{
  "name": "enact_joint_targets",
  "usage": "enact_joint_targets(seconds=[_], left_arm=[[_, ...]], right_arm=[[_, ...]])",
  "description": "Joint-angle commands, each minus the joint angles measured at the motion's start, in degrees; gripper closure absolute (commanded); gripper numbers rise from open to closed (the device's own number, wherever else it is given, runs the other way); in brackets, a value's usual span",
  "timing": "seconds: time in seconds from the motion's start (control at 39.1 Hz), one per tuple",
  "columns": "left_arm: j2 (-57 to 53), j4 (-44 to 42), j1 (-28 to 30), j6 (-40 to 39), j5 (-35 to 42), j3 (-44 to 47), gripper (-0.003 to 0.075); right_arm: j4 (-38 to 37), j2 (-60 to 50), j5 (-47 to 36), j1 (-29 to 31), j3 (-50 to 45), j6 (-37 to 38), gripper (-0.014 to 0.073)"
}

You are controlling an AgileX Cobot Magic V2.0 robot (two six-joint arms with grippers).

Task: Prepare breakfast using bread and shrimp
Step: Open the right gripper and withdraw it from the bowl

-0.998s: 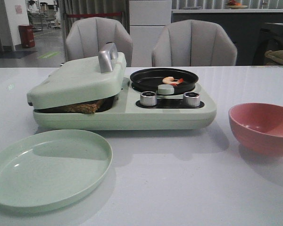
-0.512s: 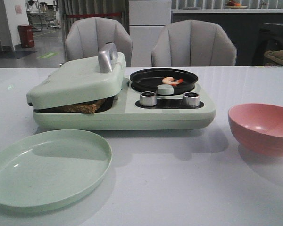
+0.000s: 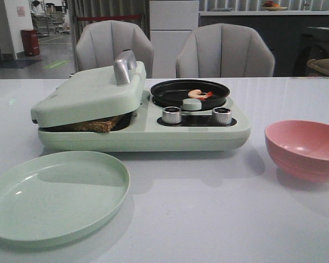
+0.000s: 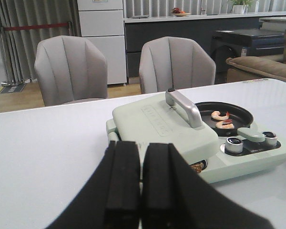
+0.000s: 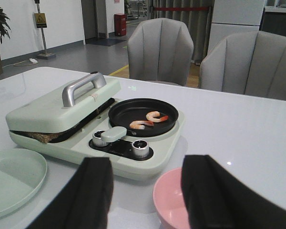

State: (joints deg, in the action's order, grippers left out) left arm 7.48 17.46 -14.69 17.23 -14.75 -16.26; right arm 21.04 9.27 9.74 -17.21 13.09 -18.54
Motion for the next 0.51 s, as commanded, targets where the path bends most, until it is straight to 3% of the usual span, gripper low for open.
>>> enact_joint_targets(seconds=[0.0, 0.15, 0.36, 0.49], left_arm=[[0.4, 0.9, -0.5, -0.7, 4.7, -1.6, 0.0606], [0.4, 0.9, -0.5, -0.7, 4.7, -1.6, 0.0606], [0.4, 0.9, -0.5, -0.7, 4.7, -1.6, 0.0606], [0.4, 0.9, -0.5, -0.7, 4.7, -1.6, 0.0606]], right_arm=[[0.4, -1.7, -4.9, -0.1, -1.0, -0.8, 0.0148], [0.4, -1.7, -8.2, -0.1, -2.3, -0.8, 0.0201], [0.4, -1.7, -5.3, -0.1, -2.3, -0.8, 0.0454], [0.4, -1.7, -4.1, -0.1, -2.3, -0.8, 0.0453]])
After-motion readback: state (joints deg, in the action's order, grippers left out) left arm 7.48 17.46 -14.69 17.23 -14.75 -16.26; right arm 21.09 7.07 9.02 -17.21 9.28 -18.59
